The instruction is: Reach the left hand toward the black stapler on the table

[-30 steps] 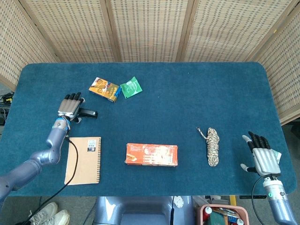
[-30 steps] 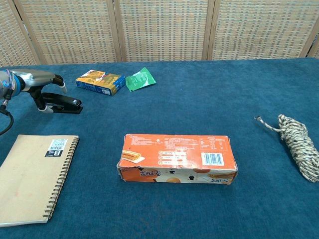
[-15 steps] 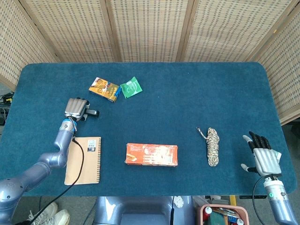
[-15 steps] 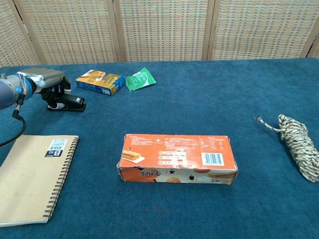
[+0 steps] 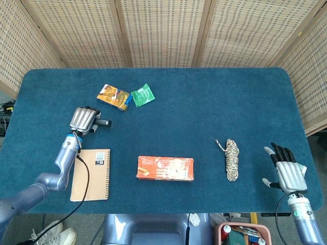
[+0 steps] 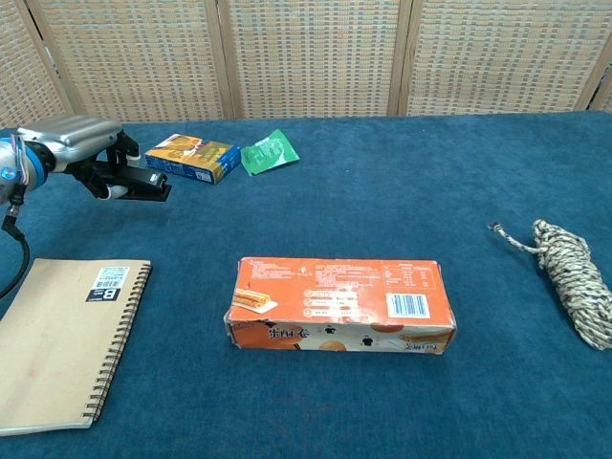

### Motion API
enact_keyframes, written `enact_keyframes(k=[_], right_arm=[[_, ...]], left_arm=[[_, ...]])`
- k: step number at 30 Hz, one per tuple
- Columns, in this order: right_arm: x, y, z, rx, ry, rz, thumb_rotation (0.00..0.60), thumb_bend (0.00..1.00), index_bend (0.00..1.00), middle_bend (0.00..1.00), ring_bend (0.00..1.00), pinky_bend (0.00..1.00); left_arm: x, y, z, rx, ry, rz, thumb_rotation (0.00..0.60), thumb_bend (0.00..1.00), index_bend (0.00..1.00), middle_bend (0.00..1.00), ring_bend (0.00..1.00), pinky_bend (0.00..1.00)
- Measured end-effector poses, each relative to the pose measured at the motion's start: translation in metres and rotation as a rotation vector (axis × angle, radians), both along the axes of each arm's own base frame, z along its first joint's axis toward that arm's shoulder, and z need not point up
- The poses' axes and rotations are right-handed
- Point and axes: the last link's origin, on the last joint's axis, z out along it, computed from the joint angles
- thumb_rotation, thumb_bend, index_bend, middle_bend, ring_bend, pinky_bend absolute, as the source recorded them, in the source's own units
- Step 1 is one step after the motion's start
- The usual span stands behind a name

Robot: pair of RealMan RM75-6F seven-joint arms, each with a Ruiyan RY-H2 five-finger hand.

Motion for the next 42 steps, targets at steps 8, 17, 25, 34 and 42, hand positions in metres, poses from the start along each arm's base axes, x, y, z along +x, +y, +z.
enact_keyframes(k=[8, 17, 25, 34, 42], right_arm=[[0.004, 0.003, 0.0, 0.001, -0.001, 0.012, 0.6, 0.09, 0.07, 0.0, 0.0, 0.0], [0.013, 0.005, 0.0, -0.007, -0.002, 0.046, 0.6, 0.1, 0.07, 0.0, 0.0, 0.0], [0.018, 0.008, 0.004, -0.02, -0.012, 0.062, 0.6, 0.1, 0.07, 0.0, 0.0, 0.0], [0.018, 0.009, 0.009, -0.033, -0.027, 0.065, 0.6, 0.1, 0.07, 0.0, 0.0, 0.0], [0.019, 0.008, 0.011, -0.041, -0.032, 0.068, 0.6, 0.1, 0.07, 0.0, 0.0, 0.0]], left_arm=[[0.002, -0.048, 0.025, -0.055, -0.081, -0.078, 0.6, 0.44, 0.66, 0.49, 0.36, 0.49], [-0.016, -0.129, 0.066, -0.128, -0.076, -0.122, 0.6, 0.44, 0.66, 0.49, 0.36, 0.49], [-0.025, -0.169, 0.058, -0.213, -0.025, -0.145, 0.6, 0.44, 0.66, 0.48, 0.36, 0.48], [-0.023, -0.176, 0.032, -0.265, 0.014, -0.147, 0.6, 0.44, 0.64, 0.43, 0.36, 0.41], [-0.025, -0.168, 0.016, -0.3, 0.097, -0.122, 0.6, 0.37, 0.55, 0.3, 0.29, 0.28]])
